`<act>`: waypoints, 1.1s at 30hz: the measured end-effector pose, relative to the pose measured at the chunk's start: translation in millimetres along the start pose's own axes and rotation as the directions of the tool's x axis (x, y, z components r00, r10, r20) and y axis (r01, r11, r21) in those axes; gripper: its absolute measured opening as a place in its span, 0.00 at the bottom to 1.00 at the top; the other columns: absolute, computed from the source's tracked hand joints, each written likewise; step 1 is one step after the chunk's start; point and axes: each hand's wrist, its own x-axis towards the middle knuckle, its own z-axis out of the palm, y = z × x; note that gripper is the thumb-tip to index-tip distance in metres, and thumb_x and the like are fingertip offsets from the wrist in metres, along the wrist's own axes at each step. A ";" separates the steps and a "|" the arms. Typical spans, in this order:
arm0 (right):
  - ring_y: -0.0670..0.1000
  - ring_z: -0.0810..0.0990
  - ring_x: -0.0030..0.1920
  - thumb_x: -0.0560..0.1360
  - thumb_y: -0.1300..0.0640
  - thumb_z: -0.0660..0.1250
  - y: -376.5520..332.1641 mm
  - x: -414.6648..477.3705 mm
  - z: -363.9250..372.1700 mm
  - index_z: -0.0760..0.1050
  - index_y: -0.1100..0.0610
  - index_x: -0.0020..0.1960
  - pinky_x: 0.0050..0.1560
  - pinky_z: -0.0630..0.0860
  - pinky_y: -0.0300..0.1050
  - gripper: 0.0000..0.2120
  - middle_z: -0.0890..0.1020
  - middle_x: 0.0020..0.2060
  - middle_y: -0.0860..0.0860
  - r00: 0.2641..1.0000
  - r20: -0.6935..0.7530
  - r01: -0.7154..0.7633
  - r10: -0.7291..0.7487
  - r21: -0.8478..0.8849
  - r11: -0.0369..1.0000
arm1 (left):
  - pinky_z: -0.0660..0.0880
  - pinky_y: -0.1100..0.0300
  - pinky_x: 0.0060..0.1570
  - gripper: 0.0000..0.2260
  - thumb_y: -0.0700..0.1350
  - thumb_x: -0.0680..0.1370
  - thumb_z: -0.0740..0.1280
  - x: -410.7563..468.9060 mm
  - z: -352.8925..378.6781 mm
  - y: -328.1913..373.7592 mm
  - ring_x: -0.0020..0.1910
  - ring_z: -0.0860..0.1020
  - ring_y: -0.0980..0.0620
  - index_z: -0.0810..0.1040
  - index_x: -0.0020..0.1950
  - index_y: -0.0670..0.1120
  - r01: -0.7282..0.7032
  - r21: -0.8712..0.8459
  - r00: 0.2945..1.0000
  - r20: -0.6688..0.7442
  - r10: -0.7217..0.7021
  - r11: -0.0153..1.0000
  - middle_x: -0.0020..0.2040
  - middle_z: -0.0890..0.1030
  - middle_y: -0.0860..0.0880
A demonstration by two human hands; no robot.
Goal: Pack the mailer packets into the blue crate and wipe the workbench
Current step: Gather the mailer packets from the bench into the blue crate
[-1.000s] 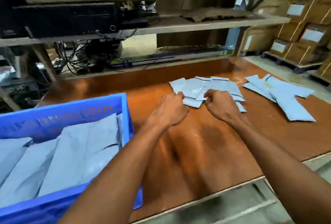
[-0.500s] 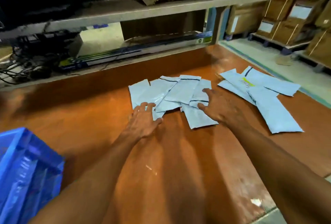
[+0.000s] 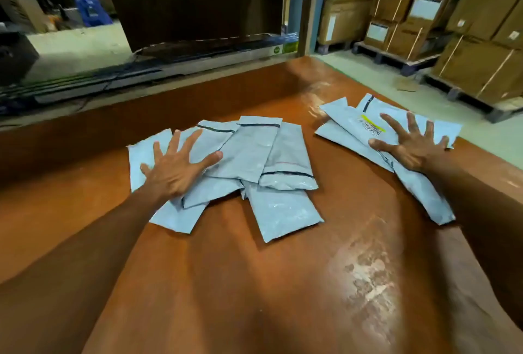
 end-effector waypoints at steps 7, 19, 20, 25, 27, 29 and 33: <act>0.63 0.53 0.77 0.56 0.12 0.44 -15.0 23.3 0.0 0.48 0.21 0.69 0.70 0.47 0.73 0.42 0.53 0.79 0.48 0.985 0.173 0.007 -0.008 0.009 1.000 | 0.40 0.25 0.68 0.42 0.85 0.60 0.44 -2.2 17.4 -0.7 0.78 0.45 0.36 0.48 0.73 0.75 -0.035 0.128 0.997 0.078 0.025 0.991 0.81 0.46 0.56; 0.58 0.56 0.77 0.62 0.18 0.32 -154.1 -121.7 65.1 0.40 0.25 0.72 0.74 0.55 0.63 0.39 0.55 0.79 0.47 0.931 0.127 0.350 -0.342 -0.048 0.936 | 0.38 0.27 0.68 0.40 0.84 0.62 0.44 -128.4 10.4 -7.9 0.78 0.41 0.38 0.46 0.73 0.75 0.031 0.102 0.979 0.199 -0.051 0.994 0.81 0.45 0.57; 0.58 0.55 0.77 0.62 0.18 0.31 -163.2 -140.8 70.2 0.39 0.25 0.72 0.74 0.54 0.62 0.39 0.55 0.79 0.47 0.926 0.121 0.363 -0.357 -0.034 0.931 | 0.38 0.27 0.68 0.40 0.84 0.62 0.44 -145.5 9.4 -14.7 0.78 0.41 0.39 0.46 0.73 0.75 0.055 0.096 0.978 0.194 -0.073 0.994 0.81 0.45 0.57; 0.57 0.57 0.77 0.59 0.19 0.26 -204.6 -247.2 82.5 0.41 0.26 0.73 0.74 0.55 0.61 0.42 0.56 0.78 0.47 0.892 0.074 0.448 -0.446 -0.010 0.894 | 0.35 0.28 0.68 0.39 0.83 0.64 0.42 -250.4 -7.3 -64.7 0.78 0.39 0.40 0.45 0.74 0.73 0.162 0.083 0.978 0.120 -0.171 0.983 0.81 0.47 0.56; 0.57 0.55 0.77 0.62 0.20 0.28 -215.1 -277.4 87.3 0.41 0.26 0.73 0.74 0.53 0.60 0.39 0.56 0.79 0.46 0.879 0.089 0.471 -0.468 -0.014 0.882 | 0.35 0.28 0.68 0.39 0.83 0.65 0.41 -283.4 -8.1 -77.5 0.78 0.39 0.39 0.44 0.74 0.72 0.189 0.078 0.978 0.078 -0.195 0.979 0.81 0.48 0.56; 0.57 0.52 0.78 0.64 0.22 0.27 -222.0 -299.3 88.5 0.40 0.27 0.73 0.74 0.52 0.61 0.38 0.55 0.79 0.46 0.862 0.076 0.505 -0.501 -0.047 0.862 | 0.34 0.28 0.67 0.37 0.81 0.67 0.41 -307.8 -9.3 -85.2 0.78 0.38 0.38 0.45 0.75 0.71 0.209 0.075 0.976 0.048 -0.213 0.975 0.81 0.48 0.55; 0.55 0.47 0.79 0.67 0.24 0.25 -225.1 -313.8 79.4 0.41 0.27 0.74 0.74 0.48 0.64 0.36 0.52 0.79 0.46 0.851 0.038 0.526 -0.525 -0.072 0.847 | 0.34 0.29 0.68 0.32 0.75 0.75 0.45 -324.1 -17.2 -92.8 0.78 0.37 0.37 0.48 0.77 0.67 0.177 0.031 0.980 0.084 -0.179 0.984 0.81 0.48 0.52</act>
